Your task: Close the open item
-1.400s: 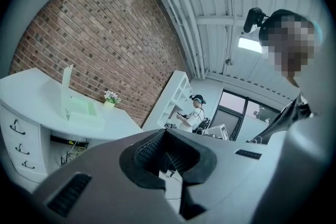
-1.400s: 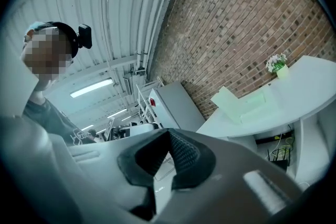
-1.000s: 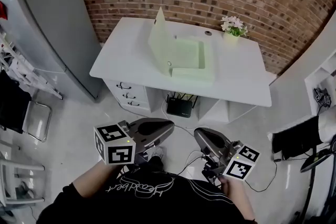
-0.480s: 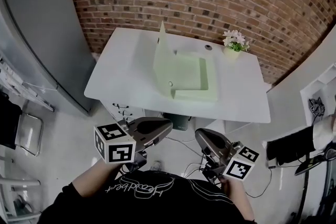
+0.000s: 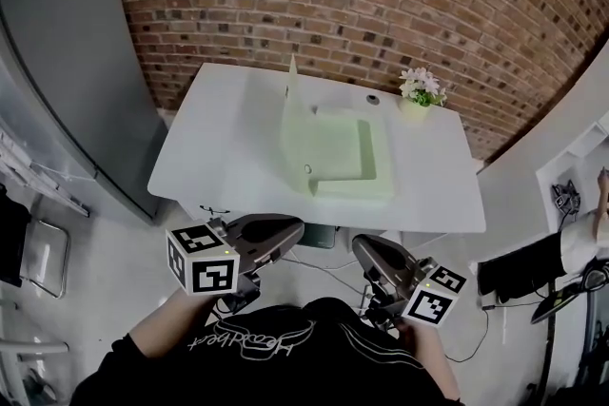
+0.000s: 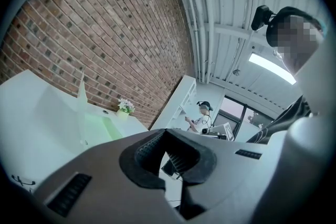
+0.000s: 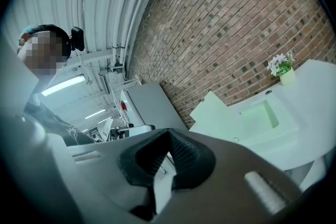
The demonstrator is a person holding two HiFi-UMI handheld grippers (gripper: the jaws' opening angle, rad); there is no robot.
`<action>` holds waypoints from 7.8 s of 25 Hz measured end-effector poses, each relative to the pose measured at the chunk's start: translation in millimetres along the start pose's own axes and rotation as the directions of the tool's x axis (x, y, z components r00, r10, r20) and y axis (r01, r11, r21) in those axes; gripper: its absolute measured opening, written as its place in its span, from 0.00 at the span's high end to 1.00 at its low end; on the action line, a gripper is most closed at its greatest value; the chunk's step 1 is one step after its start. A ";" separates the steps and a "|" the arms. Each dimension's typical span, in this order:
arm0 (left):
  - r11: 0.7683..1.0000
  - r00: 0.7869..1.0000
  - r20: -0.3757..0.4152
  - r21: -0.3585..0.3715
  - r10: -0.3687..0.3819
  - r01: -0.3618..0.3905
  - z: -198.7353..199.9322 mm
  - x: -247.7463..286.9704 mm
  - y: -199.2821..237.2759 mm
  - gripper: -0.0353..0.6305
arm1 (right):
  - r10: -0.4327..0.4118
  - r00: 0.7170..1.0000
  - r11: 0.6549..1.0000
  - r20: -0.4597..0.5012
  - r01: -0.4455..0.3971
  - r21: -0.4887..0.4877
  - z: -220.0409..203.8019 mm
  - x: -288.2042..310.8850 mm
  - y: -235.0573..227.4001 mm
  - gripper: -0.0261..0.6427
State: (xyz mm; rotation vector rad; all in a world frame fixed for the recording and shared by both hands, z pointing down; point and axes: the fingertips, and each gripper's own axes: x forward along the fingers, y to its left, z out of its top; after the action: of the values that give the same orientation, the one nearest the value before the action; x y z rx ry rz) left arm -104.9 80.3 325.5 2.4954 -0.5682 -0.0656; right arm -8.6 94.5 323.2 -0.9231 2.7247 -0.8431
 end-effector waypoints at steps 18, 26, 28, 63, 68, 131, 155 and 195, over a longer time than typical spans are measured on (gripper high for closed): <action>0.993 0.993 -0.037 -0.032 0.113 -0.114 -2.6 11.0 61.1 0.94 | -0.006 1.000 0.998 -0.010 0.007 0.064 11.7 22.8 -49.8 0.96; 0.972 0.974 -0.094 -0.091 0.208 -0.217 -17.2 23.7 116.7 0.94 | -0.026 0.999 0.994 -0.021 0.028 0.108 21.8 23.4 -92.9 0.96; 0.965 0.967 -0.104 -0.101 0.232 -0.242 -18.6 26.2 130.6 0.94 | -0.031 0.999 0.992 -0.022 0.034 0.121 24.2 24.0 -105.0 0.96; 0.898 0.938 -0.003 -0.287 0.348 -0.334 5.9 57.3 263.6 0.94 | -0.222 0.963 0.953 -0.150 0.247 0.176 20.7 28.0 -271.3 0.96; 0.901 0.945 0.001 -0.302 0.326 -0.311 11.4 60.1 264.3 0.94 | -0.257 0.950 0.933 -0.176 0.292 0.212 8.9 21.8 -309.8 0.96; 0.920 0.953 -0.122 -0.252 0.278 -0.301 22.5 124.6 285.5 0.94 | -0.412 0.844 0.882 -0.343 0.464 0.082 -28.0 49.5 -447.1 0.96; 0.940 0.949 -0.257 -0.235 0.184 -0.246 -6.6 168.3 281.7 0.94 | -0.378 0.863 0.894 -0.336 0.434 0.110 -34.1 70.6 -431.5 0.96; 0.941 0.787 -0.545 0.010 0.289 -0.338 -62.7 215.0 292.4 0.94 | -0.340 0.889 0.898 -0.305 0.404 0.176 -40.3 71.5 -430.5 0.96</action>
State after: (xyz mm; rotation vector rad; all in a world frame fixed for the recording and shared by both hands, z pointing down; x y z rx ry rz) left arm -11.1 -193.0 553.8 2.1517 -0.7014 0.7099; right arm 144.4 -211.0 597.7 -1.3982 2.6065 -1.4243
